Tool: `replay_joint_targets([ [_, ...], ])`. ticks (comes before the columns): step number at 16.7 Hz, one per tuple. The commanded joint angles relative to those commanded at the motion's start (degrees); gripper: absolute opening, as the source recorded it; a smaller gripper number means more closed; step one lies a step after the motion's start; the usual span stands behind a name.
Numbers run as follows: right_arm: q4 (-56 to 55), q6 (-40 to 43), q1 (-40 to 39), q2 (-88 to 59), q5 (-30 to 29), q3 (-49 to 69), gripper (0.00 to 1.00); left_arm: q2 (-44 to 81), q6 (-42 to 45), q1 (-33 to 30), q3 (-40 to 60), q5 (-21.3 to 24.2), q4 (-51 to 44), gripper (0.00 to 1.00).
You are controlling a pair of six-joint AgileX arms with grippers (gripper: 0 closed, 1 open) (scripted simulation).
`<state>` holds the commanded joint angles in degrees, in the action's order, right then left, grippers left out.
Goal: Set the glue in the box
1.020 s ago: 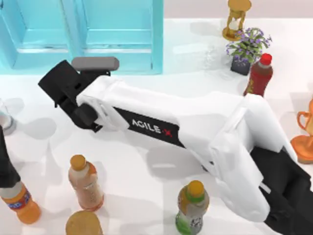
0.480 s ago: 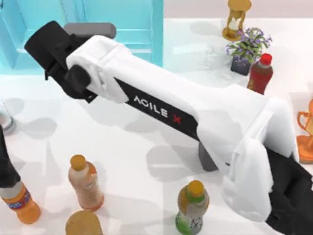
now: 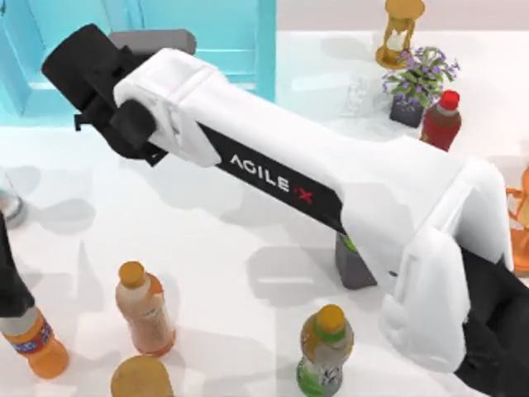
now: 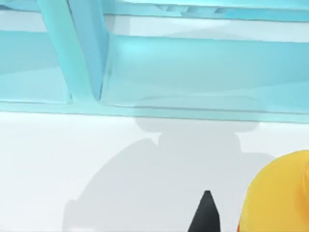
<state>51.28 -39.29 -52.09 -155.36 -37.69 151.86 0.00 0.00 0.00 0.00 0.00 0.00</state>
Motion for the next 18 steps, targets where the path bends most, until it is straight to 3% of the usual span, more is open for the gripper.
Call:
replay_joint_targets([
  [4,-3.46,9.66,3.92,10.13,8.06,-10.10,0.00,0.00,0.00,0.00,0.00,0.00,0.00,1.00],
  [7,-10.39,20.06,12.43,22.87,16.51,-23.97,0.00,0.00,0.00,0.00,0.00,0.00,0.00,1.00],
  [12,-26.93,36.26,32.62,43.91,30.36,-54.26,0.00,0.00,0.00,0.00,0.00,0.00,0.00,1.00],
  [18,-46.28,48.55,63.89,59.62,49.53,-89.98,0.00,0.00,0.00,0.00,0.00,0.00,0.00,1.00],
])
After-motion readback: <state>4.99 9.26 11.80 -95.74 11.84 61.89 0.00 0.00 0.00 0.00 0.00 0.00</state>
